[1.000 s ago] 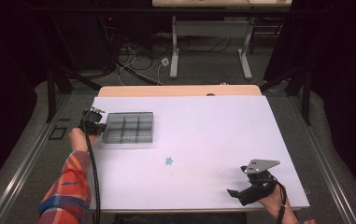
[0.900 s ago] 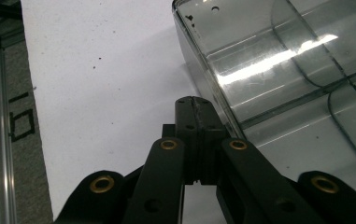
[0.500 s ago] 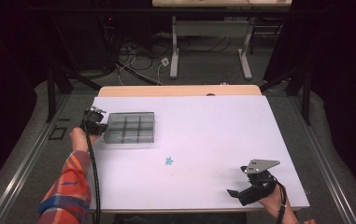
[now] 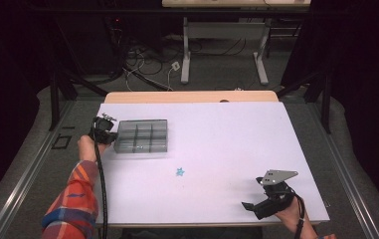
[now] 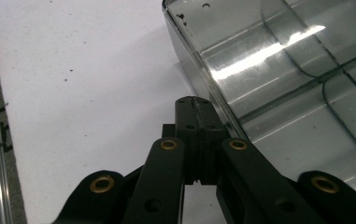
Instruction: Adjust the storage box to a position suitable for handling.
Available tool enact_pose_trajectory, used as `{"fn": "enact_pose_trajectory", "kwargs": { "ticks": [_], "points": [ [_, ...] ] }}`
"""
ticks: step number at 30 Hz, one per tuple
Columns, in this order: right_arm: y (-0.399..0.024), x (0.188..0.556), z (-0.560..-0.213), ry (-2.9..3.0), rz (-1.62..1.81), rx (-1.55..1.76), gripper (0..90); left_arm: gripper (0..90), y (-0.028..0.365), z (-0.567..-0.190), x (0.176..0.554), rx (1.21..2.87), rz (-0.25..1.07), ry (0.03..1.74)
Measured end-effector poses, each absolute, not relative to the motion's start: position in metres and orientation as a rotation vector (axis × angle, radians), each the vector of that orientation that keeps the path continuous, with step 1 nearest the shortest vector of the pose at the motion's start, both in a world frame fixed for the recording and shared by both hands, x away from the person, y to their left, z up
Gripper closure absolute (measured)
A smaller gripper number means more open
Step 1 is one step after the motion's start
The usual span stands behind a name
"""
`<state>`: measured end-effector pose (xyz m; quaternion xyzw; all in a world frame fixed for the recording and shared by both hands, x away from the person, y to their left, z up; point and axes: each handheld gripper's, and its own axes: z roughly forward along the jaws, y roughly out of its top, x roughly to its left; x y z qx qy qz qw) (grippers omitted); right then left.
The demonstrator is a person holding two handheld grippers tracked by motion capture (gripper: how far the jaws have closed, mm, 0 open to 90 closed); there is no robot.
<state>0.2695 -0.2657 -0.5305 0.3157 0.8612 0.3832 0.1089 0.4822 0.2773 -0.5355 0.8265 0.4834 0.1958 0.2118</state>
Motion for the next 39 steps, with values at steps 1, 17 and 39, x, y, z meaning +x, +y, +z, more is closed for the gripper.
{"fn": "enact_pose_trajectory", "kwargs": {
  "ticks": [1, 17, 39],
  "points": [
    [-0.266, 0.270, -0.530, 2.543, 1.121, 0.924, 0.0, 90.0, 0.276, -0.535, 0.482, 2.301, 0.538, 1.344],
    [-0.266, 0.270, -0.530, 2.546, 1.120, 0.931, 0.0, 90.0, 0.260, -0.537, 0.481, 2.303, 0.485, 1.343],
    [-0.266, 0.270, -0.530, 2.546, 1.120, 0.923, 0.0, 89.9, 0.242, -0.537, 0.479, 2.320, 0.447, 1.293]
  ]
}}
